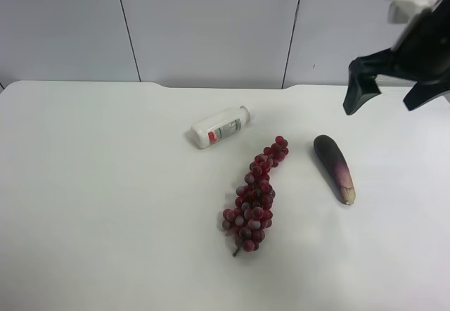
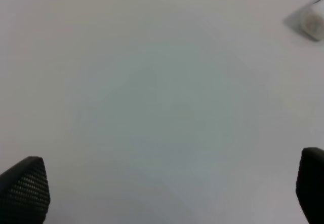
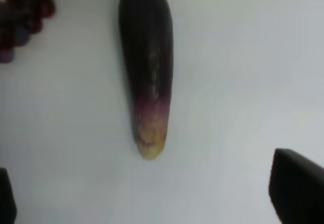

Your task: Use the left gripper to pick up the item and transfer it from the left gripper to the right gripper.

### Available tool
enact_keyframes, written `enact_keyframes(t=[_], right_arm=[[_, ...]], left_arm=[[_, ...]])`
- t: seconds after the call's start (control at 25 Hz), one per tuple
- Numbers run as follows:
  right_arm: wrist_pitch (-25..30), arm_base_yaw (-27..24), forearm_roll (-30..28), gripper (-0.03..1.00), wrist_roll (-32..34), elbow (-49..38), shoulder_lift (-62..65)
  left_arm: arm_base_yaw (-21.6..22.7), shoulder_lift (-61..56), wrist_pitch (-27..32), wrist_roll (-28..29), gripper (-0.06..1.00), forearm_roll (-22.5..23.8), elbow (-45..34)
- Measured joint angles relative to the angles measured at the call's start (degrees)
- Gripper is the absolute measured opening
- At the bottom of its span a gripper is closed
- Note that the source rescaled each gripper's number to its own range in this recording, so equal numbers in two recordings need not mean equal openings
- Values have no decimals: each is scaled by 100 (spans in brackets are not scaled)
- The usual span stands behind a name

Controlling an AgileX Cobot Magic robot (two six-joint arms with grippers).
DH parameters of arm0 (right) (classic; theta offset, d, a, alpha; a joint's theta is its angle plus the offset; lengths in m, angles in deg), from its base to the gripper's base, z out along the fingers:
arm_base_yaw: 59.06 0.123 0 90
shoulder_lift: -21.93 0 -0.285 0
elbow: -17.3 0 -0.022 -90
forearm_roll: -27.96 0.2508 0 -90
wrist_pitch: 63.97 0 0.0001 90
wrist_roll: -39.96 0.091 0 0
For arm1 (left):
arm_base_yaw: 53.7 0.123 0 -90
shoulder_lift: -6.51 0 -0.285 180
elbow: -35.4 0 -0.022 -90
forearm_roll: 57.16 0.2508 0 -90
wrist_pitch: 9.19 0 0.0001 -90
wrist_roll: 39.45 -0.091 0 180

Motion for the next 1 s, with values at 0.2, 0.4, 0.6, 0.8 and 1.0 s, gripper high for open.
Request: enact_keyframes(t=[0.2,0.4,0.6,0.8,1.0], right_arm=[[680,0,-44,100,86,13,1384],[740,0,-44,100,219,-523,2910],[785,0,-44,100,252,-1696,4639],[707,0,-86,100,252,-2690,6303],[405,0,-87,100,252,-3460,7445]], left_arm=[[0,0,0,0,100,0,0],[0,0,0,0,100,0,0],[0,0,0,0,100,0,0],[0,0,-5,0,100,0,0],[0,0,-5,0,100,0,0]])
